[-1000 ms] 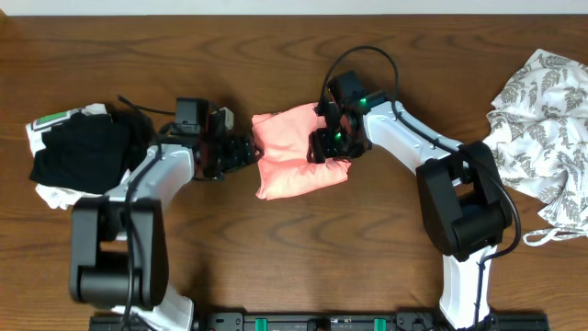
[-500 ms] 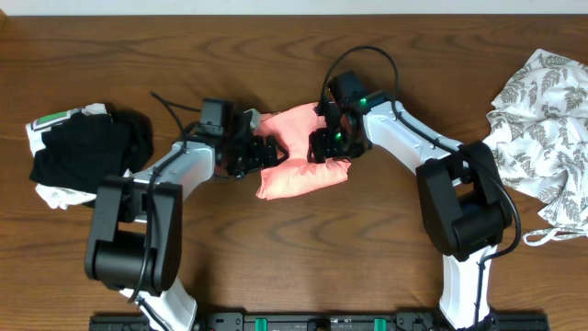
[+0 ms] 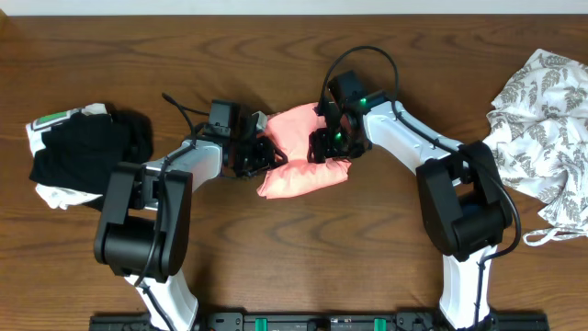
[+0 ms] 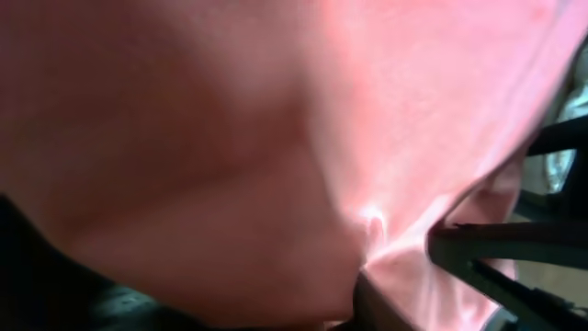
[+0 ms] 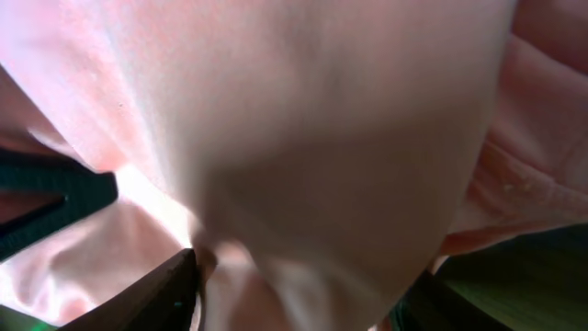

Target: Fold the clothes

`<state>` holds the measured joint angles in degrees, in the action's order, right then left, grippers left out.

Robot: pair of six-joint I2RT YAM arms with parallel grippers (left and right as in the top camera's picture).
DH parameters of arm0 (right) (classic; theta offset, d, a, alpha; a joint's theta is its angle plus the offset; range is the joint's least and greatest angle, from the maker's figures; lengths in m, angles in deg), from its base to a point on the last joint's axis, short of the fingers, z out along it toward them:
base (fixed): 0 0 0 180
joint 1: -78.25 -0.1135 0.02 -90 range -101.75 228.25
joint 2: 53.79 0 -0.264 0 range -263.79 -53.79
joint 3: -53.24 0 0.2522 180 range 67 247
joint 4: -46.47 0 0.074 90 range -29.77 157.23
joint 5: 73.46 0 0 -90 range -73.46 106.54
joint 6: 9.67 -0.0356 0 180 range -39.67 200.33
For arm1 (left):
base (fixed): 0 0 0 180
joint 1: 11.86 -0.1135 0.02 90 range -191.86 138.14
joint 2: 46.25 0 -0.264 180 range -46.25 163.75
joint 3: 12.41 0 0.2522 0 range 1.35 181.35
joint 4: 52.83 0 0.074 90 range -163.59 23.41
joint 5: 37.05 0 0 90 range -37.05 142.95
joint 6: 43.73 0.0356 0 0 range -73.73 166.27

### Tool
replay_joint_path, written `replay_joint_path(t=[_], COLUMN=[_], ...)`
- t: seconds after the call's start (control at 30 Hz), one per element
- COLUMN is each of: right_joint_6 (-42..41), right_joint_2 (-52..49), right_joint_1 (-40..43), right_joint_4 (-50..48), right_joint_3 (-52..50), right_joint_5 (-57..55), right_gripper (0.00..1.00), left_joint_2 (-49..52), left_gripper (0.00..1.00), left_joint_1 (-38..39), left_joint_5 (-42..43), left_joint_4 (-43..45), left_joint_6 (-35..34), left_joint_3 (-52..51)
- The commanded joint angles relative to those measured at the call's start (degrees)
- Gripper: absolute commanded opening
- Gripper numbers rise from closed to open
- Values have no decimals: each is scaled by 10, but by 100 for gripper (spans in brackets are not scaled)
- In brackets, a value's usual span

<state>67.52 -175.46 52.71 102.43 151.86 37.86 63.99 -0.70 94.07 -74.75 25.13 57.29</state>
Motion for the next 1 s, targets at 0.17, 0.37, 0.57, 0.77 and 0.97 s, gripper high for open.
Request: replay_joint_path(t=[0.17, 0.37, 0.57, 0.77, 0.97], right_joint_6=[-4, -4, 2, 3, 18], right_joint_2=[-24, 13, 102, 182, 213], right_joint_1=[1, 7, 31, 75, 99], right_joint_4=[6, 11, 23, 39, 69], right_joint_3=[-16, -1, 7, 7, 7], right_joint_5=[16, 16, 16, 16, 16], right_gripper=[62, 73, 79, 79, 77], left_joint_2=[1, -33, -67, -119, -170], left_gripper=[6, 6, 6, 6, 6], left_joint_1=[4, 4, 4, -8, -30], left_joint_5=[-15, -20, -98, -156, -235], left_joint_4=[-3, -6, -41, -57, -71], left_joint_6=[5, 5, 8, 16, 38], left_joint_3=[-15, -15, -15, -12, -3])
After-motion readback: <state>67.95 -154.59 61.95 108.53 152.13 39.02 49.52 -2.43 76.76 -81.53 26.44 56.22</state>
